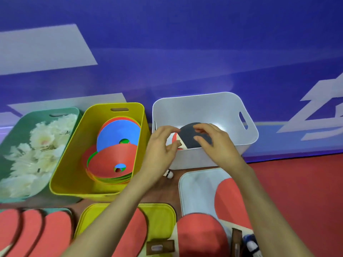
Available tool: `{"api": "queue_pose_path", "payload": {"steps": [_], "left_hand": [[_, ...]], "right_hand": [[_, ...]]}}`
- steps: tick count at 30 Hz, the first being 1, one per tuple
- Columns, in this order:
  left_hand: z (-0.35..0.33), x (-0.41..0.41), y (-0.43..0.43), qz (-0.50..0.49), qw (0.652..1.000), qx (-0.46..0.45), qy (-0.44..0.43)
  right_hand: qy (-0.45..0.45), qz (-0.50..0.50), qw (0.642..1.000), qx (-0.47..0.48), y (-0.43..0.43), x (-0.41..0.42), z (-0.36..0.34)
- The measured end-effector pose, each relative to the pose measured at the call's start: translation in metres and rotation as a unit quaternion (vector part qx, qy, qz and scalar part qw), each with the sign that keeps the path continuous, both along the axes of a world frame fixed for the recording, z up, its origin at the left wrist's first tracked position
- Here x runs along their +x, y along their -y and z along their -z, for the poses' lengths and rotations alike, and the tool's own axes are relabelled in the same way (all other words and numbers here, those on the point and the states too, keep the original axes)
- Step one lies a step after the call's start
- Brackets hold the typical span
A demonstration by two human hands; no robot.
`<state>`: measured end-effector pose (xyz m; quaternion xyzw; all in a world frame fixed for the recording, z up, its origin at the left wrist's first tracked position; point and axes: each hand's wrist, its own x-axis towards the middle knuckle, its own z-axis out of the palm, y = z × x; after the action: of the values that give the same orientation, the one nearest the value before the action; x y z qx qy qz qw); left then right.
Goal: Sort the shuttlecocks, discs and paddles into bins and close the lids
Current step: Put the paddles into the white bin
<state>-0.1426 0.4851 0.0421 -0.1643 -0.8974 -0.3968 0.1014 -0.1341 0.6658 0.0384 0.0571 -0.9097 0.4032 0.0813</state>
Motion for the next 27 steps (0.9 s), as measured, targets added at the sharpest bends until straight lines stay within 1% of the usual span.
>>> {"api": "queue_pose_path", "payload": {"steps": [3,6,8,11,13,16,19,21,23,25,27], "left_hand": [[0.003,0.050,0.037,-0.011,0.999,0.009,-0.035],[0.020,0.098,0.075,-0.032,0.999,0.004,-0.020],[0.034,0.125,0.101,-0.045,0.999,0.004,0.015],[0.058,0.156,0.141,-0.086,0.994,-0.018,0.059],[0.073,0.170,0.165,-0.117,0.987,-0.041,0.097],[0.097,0.186,0.196,-0.156,0.964,-0.088,0.198],[0.120,0.197,0.217,-0.167,0.932,-0.138,0.290],[0.135,0.203,0.226,-0.157,0.907,-0.172,0.351],[0.150,0.208,0.231,-0.130,0.887,-0.214,0.388],[0.159,0.209,0.235,-0.104,0.881,-0.239,0.395],[0.163,0.210,0.238,-0.088,0.885,-0.245,0.387]], "right_hand": [[-0.035,-0.020,0.998,-0.057,0.021,0.032,0.001],[-0.032,-0.039,0.993,-0.106,0.043,0.063,0.010],[-0.003,-0.064,0.990,-0.124,0.062,0.081,0.020],[0.072,-0.095,0.985,-0.128,0.095,0.100,0.041],[0.116,-0.117,0.980,-0.108,0.117,0.108,0.058],[0.170,-0.156,0.971,-0.061,0.149,0.119,0.080],[0.207,-0.166,0.964,0.029,0.178,0.129,0.098],[0.236,-0.140,0.953,0.125,0.194,0.139,0.112],[0.259,-0.082,0.942,0.197,0.203,0.152,0.125],[0.277,-0.024,0.937,0.210,0.208,0.168,0.134],[0.280,0.015,0.934,0.221,0.211,0.183,0.142]]}}
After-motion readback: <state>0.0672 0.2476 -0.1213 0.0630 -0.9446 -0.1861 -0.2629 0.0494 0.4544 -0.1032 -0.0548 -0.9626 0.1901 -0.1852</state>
